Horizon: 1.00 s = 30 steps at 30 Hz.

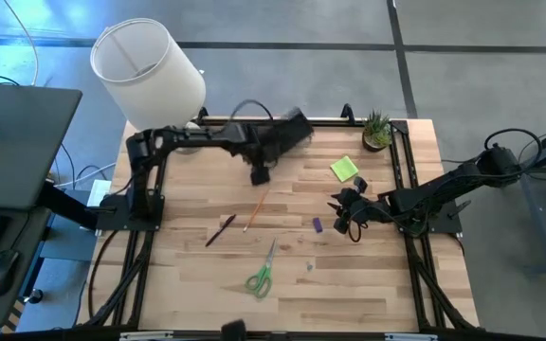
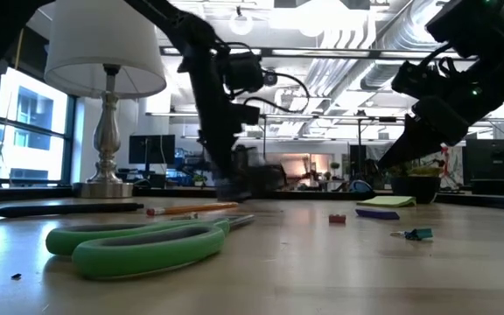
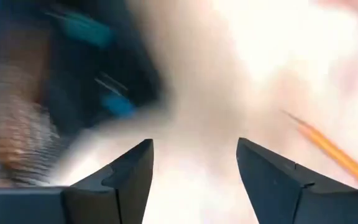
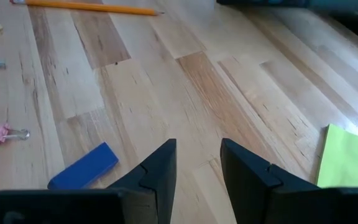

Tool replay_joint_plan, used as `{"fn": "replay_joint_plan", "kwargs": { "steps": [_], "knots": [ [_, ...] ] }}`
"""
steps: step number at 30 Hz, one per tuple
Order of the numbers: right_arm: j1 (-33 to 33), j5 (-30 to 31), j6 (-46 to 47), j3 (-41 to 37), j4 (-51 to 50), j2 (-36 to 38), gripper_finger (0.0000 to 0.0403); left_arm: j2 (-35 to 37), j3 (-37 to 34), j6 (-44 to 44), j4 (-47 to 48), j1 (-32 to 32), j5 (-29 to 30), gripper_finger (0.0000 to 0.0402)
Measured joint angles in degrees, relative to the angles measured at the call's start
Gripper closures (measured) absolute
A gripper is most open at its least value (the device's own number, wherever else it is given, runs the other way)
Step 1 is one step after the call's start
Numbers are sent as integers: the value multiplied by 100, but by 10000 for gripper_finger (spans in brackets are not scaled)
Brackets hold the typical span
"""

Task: Pick and place office supplies into organizer
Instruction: Adjust the black desk organizer

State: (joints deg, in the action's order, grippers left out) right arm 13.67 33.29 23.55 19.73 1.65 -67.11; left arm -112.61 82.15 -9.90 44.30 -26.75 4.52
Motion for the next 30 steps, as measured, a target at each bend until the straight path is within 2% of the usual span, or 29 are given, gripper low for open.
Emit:
{"fn": "replay_joint_plan", "kwargs": {
  "steps": [4, 10, 23, 28, 30],
  "knots": [
    [0, -13, 48, 0, -20, 0, 286, -22, -18, 138, 695, 589, 10, 204],
    [-1, -13, 77, 0, -15, 0, 286, -3, 73, 136, 609, 1112, 650, 228],
    [-2, -13, 57, 0, -19, 0, 286, 219, 259, 240, 1096, 1098, 1169, 234],
    [-1, -13, 39, 0, -19, 0, 286, 600, 291, 139, 991, 1072, 1847, 234],
    [-1, -13, 5, 0, 3, 0, 286, 775, 408, 295, 874, 953, 1912, 234]
  ]
}}
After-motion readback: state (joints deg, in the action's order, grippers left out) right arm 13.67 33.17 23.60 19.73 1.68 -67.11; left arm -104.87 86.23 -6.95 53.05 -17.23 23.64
